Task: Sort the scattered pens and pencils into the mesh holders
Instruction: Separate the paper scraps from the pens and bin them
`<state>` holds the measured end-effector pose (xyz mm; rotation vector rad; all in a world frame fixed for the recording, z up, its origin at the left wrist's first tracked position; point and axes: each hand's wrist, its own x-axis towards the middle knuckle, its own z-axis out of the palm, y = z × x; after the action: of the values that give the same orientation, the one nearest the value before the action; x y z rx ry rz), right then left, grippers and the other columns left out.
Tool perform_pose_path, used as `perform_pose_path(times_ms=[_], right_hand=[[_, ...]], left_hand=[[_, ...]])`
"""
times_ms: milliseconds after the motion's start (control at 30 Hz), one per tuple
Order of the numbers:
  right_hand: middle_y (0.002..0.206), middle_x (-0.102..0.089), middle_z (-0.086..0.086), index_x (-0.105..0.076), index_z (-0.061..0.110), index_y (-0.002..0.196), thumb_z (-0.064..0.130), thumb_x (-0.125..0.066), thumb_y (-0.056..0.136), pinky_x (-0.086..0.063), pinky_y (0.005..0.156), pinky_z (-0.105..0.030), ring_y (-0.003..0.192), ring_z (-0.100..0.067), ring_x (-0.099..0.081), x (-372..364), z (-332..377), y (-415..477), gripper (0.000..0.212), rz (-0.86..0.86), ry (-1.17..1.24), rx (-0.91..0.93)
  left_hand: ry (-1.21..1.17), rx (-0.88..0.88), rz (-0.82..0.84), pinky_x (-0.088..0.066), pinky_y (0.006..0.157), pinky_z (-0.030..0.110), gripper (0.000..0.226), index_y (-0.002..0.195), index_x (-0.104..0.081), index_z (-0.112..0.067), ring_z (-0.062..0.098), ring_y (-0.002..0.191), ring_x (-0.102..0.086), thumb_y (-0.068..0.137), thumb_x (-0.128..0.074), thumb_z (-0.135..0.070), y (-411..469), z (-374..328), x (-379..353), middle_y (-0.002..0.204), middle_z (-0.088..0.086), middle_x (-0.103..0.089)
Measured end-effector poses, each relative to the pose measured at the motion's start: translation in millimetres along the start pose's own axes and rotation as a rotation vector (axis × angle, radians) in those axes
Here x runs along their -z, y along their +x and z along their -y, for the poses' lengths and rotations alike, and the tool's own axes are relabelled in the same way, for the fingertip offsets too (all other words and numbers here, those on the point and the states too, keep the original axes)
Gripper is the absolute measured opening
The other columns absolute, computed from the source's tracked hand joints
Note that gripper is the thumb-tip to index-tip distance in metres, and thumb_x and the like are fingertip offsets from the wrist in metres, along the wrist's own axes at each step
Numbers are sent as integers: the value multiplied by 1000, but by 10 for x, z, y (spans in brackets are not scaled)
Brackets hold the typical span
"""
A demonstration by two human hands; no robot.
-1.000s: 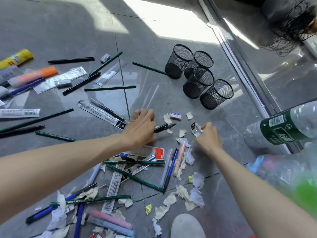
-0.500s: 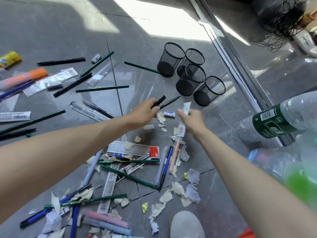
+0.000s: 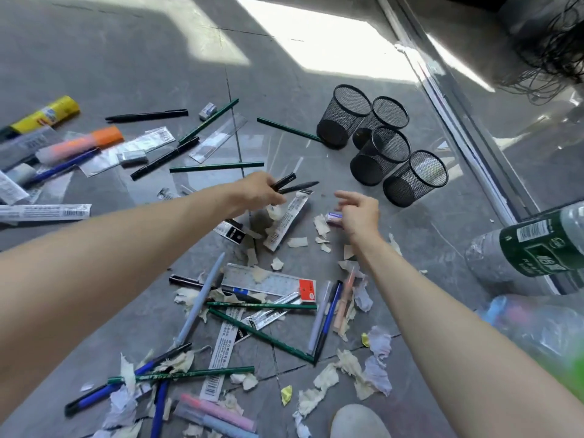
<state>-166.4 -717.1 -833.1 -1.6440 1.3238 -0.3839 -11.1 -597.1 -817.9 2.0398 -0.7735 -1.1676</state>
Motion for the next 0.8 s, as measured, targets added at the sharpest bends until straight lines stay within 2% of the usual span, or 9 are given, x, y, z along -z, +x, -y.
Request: perform_pose_path(times_ms=[100,167,233,367,467,533,600,700,800], right_hand=[[145,-37,-14,-47,9,138,-1,-47,84,-29,107,-31,134,-28,-35,308,-308,104,55,5,-558,117],[159,-12,-9,-20,11,150,9,-49,89,-15,117,-36,146,-26,-10,432,-514,126,68,144,-658,44],[160,-1,-6,-11,14,152,19,-47,94,-8,119,-38,147,-24,1,457,-656,81,69,218,-750,50],[158,-17,-9,-27,8,147,24,-37,100,-12,116,-32,146,-22,-11,280,-700,-161,51,150,-732,235],[134,-47,-6,-50,7,127,19,-43,95,-37,100,-33,127,-23,-39,84,-694,-361,35,104,-821,487],[121,-54,-4,-57,8,117,15,-49,90,-47,84,-38,112,-26,-47,-27,-679,-457,29,61,-825,587],[114,-56,-5,-59,8,111,12,-52,87,-49,78,-40,105,-27,-49,-121,-620,-490,25,21,-764,598],[131,-48,-5,-47,13,128,17,-50,91,-41,97,-41,122,-24,-40,-282,-511,-488,37,119,-588,514],[158,-14,-3,-21,23,149,37,-44,98,-12,119,-38,145,-19,-10,-510,-373,-518,57,328,-552,460]], left_hand=[[158,-47,-108,-33,55,26,13,80,-55,-13,17,66,-49,90,-59,-19,61,17,26,73,3,-52],[404,-101,-127,-35,61,28,11,85,-54,-14,23,74,-52,88,-61,-23,63,-11,-11,76,3,-53],[521,-111,-105,-35,63,29,21,85,-53,-14,24,76,-51,85,-65,-31,24,-23,-174,75,1,-52],[618,-36,-162,-36,67,31,38,88,-51,-11,31,89,-57,79,-72,-42,-39,37,-502,90,10,-59],[616,-3,-185,-39,70,31,30,97,-58,-9,34,99,-60,82,-70,-32,-27,59,-566,104,14,-64],[555,12,-190,-41,69,31,18,88,-58,-9,35,95,-61,82,-64,-25,-31,55,-548,97,14,-65],[400,30,-158,-41,61,29,19,72,-54,-9,31,77,-61,80,-62,-24,-8,45,-450,75,11,-61],[228,21,-170,-36,53,28,22,70,-55,-10,25,61,-51,80,-63,-28,106,20,-132,62,6,-52],[382,11,-238,-34,52,28,18,75,-57,-10,24,62,-50,80,-60,-27,166,89,274,64,5,-53]])
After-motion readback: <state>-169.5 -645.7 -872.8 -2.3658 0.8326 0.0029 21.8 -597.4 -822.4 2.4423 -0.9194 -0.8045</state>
